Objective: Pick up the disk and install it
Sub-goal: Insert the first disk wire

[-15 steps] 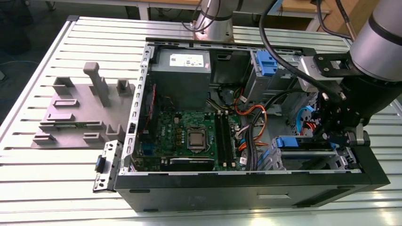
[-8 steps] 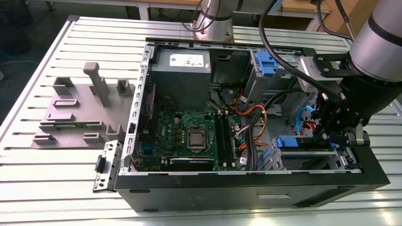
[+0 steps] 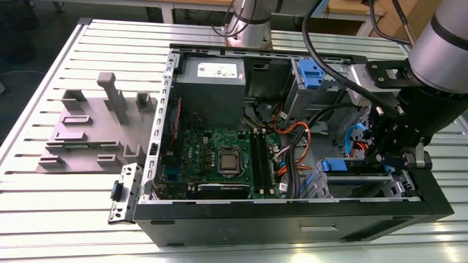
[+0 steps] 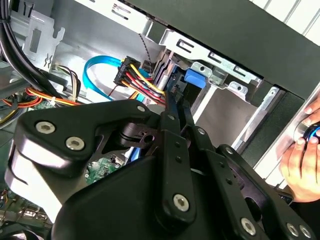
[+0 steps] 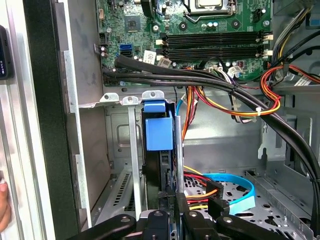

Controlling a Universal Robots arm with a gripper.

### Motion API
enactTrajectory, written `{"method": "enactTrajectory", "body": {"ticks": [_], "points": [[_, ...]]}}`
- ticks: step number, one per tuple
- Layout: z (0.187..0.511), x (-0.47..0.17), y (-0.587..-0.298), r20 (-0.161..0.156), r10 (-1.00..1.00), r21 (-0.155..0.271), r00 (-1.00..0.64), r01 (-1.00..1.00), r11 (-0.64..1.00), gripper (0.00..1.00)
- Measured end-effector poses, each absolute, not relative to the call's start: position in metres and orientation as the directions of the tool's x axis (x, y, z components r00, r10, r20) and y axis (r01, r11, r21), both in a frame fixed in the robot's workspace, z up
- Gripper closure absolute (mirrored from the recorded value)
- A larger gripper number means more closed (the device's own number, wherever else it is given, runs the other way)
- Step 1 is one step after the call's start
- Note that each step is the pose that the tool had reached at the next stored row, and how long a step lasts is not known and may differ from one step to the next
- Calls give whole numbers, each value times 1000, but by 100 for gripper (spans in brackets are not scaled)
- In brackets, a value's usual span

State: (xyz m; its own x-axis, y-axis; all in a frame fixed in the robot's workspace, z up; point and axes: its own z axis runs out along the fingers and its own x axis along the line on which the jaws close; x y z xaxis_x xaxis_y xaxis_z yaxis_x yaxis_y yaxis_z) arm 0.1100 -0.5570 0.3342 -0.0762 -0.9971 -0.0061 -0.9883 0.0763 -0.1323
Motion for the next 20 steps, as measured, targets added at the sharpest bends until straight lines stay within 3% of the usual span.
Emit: {"method": "enactTrajectory", "body": {"ticks": [20], "points": [[332,110,-557,-17,-997,-131,-82,-988,83,83]]}}
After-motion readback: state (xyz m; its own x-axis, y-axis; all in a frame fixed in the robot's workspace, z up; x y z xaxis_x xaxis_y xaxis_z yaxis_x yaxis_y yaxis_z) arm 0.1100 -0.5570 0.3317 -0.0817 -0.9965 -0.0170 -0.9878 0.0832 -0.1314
